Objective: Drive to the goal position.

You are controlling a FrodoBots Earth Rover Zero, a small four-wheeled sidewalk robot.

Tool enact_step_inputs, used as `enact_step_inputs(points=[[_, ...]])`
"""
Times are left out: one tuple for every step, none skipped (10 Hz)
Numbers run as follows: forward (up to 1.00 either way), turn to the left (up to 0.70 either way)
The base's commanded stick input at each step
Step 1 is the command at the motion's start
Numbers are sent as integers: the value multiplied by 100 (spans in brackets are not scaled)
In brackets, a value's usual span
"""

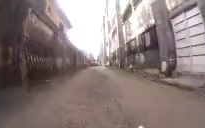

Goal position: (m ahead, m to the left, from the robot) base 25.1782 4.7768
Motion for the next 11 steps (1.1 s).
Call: enact_step_inputs(points=[[70,0],[70,0],[70,0],[70,0],[70,0],[70,0],[70,0],[70,0],[70,0],[70,0],[70,0]])
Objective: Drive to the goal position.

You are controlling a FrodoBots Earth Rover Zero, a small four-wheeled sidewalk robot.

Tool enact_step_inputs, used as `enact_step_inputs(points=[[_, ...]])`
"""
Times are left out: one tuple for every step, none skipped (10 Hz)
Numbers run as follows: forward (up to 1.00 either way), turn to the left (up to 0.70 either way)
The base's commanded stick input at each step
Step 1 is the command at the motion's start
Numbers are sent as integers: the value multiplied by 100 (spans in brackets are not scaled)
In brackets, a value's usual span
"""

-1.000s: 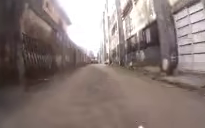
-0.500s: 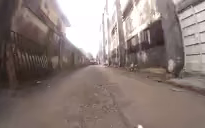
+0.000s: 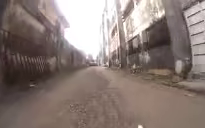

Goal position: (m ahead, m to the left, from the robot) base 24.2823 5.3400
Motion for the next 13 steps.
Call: enact_step_inputs(points=[[70,0],[70,0],[70,0],[70,0],[70,0],[70,0],[70,0],[70,0],[70,0],[70,0],[70,2],[70,2],[70,1]])
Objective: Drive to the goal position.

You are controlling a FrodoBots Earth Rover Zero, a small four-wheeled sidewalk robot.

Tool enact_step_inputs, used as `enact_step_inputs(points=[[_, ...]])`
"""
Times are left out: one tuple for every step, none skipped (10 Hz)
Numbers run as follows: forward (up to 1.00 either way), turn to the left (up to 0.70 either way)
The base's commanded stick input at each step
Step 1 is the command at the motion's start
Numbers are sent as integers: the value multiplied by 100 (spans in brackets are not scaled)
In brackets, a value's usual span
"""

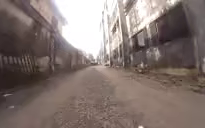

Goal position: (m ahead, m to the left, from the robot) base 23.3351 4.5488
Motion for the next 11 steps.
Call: enact_step_inputs(points=[[70,0],[70,0],[70,0],[70,0],[70,0],[70,2],[70,2],[70,2],[70,2],[70,2],[70,2]])
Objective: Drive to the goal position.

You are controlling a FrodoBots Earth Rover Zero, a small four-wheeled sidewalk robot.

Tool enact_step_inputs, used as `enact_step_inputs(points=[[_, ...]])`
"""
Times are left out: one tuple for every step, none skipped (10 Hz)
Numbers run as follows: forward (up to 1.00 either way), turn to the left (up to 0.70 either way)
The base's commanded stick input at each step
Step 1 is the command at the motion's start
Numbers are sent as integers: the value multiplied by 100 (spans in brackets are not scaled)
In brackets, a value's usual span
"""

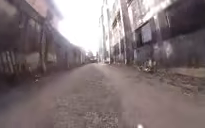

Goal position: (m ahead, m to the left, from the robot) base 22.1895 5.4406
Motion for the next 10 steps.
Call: enact_step_inputs(points=[[70,2],[70,2],[70,2],[70,2],[70,2],[70,2],[70,2],[70,2],[70,3],[70,3]])
